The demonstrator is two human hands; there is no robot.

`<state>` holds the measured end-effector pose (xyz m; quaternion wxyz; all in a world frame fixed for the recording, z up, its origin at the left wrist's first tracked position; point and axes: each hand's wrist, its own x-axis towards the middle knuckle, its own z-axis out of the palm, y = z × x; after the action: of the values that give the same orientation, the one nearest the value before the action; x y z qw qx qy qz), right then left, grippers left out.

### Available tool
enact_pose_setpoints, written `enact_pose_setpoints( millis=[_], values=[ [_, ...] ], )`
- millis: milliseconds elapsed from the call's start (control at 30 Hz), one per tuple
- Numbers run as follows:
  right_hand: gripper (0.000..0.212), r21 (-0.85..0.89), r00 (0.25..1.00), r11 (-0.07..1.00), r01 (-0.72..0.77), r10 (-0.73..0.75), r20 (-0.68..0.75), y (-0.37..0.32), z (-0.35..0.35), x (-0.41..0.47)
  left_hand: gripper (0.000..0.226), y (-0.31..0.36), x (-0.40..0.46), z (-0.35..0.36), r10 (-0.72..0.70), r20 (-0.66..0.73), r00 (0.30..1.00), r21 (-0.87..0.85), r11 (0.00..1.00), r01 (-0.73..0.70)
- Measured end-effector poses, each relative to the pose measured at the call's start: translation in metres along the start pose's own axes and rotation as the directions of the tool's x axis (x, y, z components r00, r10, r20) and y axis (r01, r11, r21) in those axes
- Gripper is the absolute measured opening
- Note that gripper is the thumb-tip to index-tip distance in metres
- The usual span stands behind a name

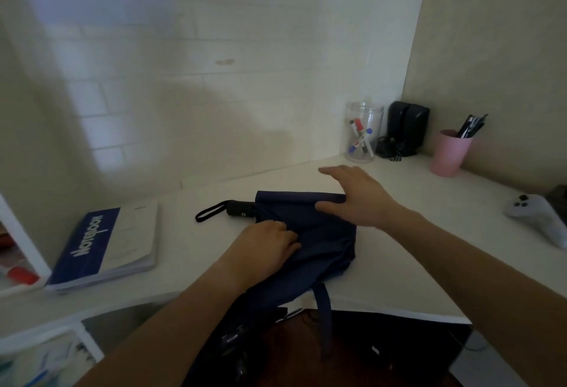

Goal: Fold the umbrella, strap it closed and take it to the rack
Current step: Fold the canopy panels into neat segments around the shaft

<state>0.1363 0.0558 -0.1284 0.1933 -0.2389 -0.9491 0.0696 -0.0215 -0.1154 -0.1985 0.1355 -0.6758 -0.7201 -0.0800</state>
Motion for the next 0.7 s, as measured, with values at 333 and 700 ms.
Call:
enact_pose_setpoints(
  millis=[333, 700],
  values=[
    [0.022, 0.069, 0.954, 0.956, 0.287, -0.278, -0.113, -0.002, 0.024, -0.01, 0.041, -0.002, -0.008, 0.022, 0.03, -0.257, 0.966, 0.09, 0.996, -0.007],
    [0.035, -0.035, 0.954, 0.956, 0.293, -0.294, -0.055, 0.008, 0.029, -0.034, 0.072, 0.006, -0.016, 0.008, -0.029, -0.355, 0.934, 0.11, 0.991, 0.072]
  ],
)
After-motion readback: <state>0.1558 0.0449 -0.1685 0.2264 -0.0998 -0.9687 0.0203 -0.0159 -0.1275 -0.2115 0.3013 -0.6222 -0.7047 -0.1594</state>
